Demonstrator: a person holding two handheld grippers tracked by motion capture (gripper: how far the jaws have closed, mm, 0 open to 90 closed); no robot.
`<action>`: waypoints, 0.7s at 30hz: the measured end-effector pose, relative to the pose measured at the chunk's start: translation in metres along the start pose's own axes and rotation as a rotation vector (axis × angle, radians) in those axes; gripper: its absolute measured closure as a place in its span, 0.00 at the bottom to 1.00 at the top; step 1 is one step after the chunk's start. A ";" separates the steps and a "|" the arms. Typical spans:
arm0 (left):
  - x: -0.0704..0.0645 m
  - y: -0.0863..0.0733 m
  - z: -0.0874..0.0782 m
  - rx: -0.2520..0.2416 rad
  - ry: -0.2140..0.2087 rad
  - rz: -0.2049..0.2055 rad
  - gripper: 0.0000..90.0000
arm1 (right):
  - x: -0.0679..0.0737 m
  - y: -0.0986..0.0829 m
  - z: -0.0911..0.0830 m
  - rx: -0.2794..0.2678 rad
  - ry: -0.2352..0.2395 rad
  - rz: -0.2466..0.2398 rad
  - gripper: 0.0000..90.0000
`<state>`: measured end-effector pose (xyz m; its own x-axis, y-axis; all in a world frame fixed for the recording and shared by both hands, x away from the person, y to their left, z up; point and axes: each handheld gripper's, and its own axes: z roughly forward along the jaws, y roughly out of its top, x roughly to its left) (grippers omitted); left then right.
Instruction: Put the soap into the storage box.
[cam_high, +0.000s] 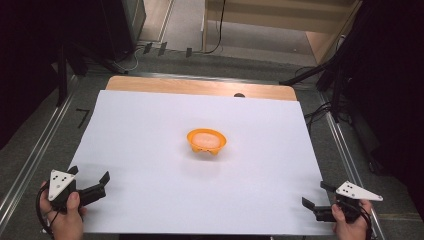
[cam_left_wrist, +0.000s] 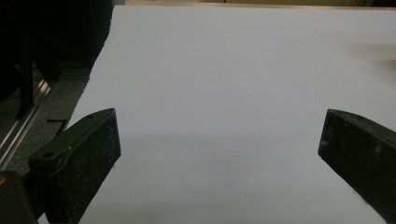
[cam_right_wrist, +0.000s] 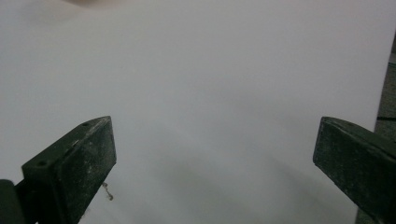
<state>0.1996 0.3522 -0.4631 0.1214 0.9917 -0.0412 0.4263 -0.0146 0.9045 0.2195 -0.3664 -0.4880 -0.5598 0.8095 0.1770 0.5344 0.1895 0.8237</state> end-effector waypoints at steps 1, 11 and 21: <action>0.000 0.000 0.000 0.000 0.000 0.000 0.00 | -0.001 -0.002 -0.001 -0.002 -0.004 0.002 0.00; 0.000 0.000 0.000 0.002 0.001 0.002 0.00 | 0.000 -0.006 -0.002 0.005 -0.009 -0.002 0.00; 0.000 0.000 0.000 0.001 -0.003 0.001 0.00 | 0.001 -0.007 0.001 0.021 -0.025 -0.004 0.00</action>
<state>0.1996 0.3522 -0.4631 0.1243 0.9914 -0.0416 0.4272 -0.0156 0.9040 0.2160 -0.3664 -0.4945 -0.5465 0.8221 0.1600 0.5452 0.2042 0.8130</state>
